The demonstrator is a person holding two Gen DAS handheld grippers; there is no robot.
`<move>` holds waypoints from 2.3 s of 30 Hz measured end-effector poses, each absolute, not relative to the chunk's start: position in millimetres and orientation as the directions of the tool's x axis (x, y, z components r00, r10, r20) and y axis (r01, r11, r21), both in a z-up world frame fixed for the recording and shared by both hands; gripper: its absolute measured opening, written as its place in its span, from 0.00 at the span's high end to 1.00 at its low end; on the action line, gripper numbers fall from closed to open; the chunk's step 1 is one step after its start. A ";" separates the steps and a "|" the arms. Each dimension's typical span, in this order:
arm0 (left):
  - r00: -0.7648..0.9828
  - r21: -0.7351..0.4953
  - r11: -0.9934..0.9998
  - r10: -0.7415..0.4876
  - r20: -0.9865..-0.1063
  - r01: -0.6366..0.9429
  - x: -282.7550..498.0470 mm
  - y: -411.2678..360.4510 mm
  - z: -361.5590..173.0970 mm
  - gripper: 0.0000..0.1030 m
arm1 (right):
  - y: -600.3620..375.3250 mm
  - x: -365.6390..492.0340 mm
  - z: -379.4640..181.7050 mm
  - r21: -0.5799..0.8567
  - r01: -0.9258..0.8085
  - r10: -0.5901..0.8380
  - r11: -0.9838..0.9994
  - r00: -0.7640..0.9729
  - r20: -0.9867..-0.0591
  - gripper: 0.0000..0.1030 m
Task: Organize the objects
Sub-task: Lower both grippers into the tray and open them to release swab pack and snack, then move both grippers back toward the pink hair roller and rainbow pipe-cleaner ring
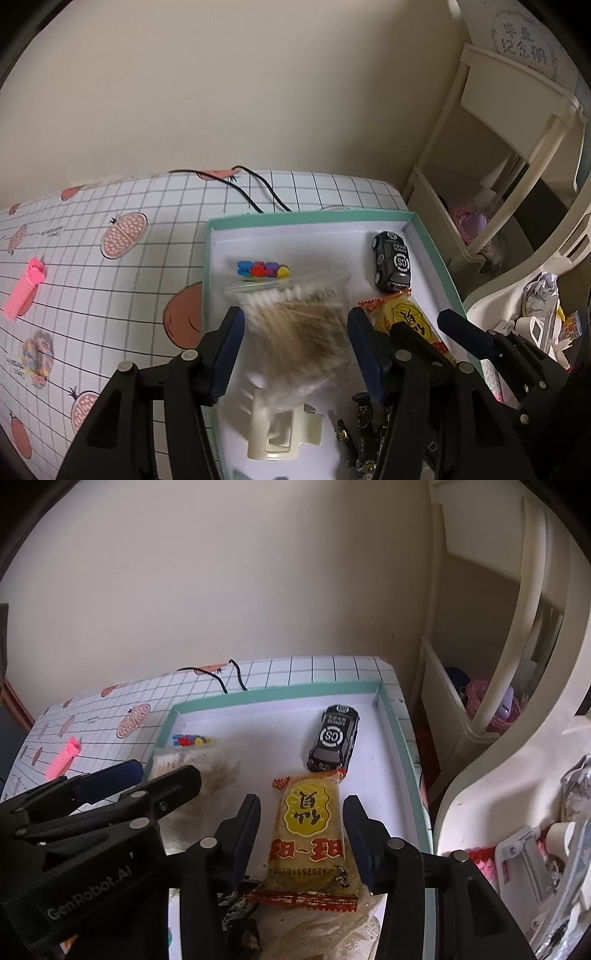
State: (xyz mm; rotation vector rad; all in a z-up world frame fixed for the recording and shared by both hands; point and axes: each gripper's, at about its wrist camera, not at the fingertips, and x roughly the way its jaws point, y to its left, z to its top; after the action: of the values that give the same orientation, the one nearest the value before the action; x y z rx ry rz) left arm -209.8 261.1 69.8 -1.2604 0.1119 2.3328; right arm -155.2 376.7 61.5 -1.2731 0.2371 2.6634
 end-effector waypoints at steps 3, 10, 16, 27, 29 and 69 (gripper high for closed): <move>-0.472 -0.149 -0.882 0.374 -0.798 -0.447 -210.2 256.0 77.2 0.42 | 376.1 -153.5 67.0 0.074 -0.226 0.087 -0.971 -0.627 -0.774 0.51; -0.512 -0.122 -0.896 0.351 -0.784 -0.427 -209.6 240.1 84.0 0.42 | 371.4 -151.6 74.1 0.067 -0.223 0.093 -0.972 -0.635 -0.767 0.51; -0.526 -0.129 -0.912 0.335 -0.782 -0.389 -212.1 222.1 81.6 0.34 | 365.8 -153.2 73.6 0.050 -0.206 0.095 -0.977 -0.636 -0.766 0.37; -0.530 -0.166 -0.927 0.332 -0.780 -0.335 -216.9 196.2 76.2 0.18 | 362.2 -156.5 71.4 0.033 -0.202 0.106 -0.979 -0.638 -0.762 0.16; -0.530 -0.176 -0.929 0.334 -0.780 -0.326 -219.2 192.0 73.6 0.14 | 362.7 -156.2 71.2 0.040 -0.204 0.102 -0.978 -0.640 -0.762 0.09; -0.648 -0.194 -0.975 0.216 -0.730 -0.107 -277.3 -24.1 100.0 0.00 | 240.6 -178.4 110.5 0.074 -0.072 0.003 -0.995 -0.737 -0.676 0.00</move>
State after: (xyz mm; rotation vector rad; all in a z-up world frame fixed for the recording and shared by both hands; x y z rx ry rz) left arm -277.3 -24.1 100.0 -1.2189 -0.1983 2.6938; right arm -178.4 240.6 110.5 -1.1225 0.1472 2.8873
